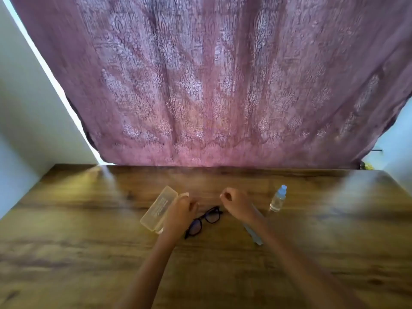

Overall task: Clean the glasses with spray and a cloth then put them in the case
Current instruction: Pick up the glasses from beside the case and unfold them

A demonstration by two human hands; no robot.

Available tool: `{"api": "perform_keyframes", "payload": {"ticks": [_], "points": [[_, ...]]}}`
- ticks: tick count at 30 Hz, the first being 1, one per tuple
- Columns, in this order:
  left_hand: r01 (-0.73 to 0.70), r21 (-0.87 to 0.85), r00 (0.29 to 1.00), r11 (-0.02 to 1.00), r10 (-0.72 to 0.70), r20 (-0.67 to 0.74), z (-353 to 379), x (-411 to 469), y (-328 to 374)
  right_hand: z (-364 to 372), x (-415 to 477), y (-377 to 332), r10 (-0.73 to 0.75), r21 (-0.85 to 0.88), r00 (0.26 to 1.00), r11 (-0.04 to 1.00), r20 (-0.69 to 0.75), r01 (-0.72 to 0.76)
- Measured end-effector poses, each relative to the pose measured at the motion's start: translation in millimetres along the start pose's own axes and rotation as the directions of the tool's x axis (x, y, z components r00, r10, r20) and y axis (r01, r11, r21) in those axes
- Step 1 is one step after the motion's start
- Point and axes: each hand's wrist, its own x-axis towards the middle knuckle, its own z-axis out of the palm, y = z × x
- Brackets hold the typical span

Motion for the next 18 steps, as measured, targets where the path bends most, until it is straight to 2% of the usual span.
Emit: {"api": "perform_keyframes", "payload": {"ticks": [2, 4, 8, 13, 18], "points": [[0.032, 0.017, 0.999, 0.999, -0.032, 0.015, 0.2, -2.1, -3.9, 4.6, -2.2, 2.7, 0.016, -0.024, 0.999, 1.000, 0.043, -0.015], [0.064, 0.049, 0.994, 0.997, -0.068, 0.090, 1.9, -4.6, -5.7, 9.3, -4.0, 5.2, 0.030, -0.027, 0.996, 0.999, 0.083, -0.028], [-0.020, 0.165, 0.975, 0.986, -0.017, 0.221, 8.6, -4.3, -5.4, 20.5, -0.8, 5.2, 0.044, 0.023, 0.992, 0.999, 0.121, -0.047], [0.052, 0.108, 0.966, 0.993, -0.077, 0.246, 13.5, -4.6, -2.7, 28.9, 0.8, 13.5, 0.053, -0.032, 0.986, 0.998, 0.157, -0.049], [0.072, 0.128, 0.962, 0.989, -0.102, 0.254, 16.0, -3.5, -1.9, 31.5, 1.2, 17.3, 0.077, 0.028, 0.987, 0.996, 0.140, -0.082]]}}
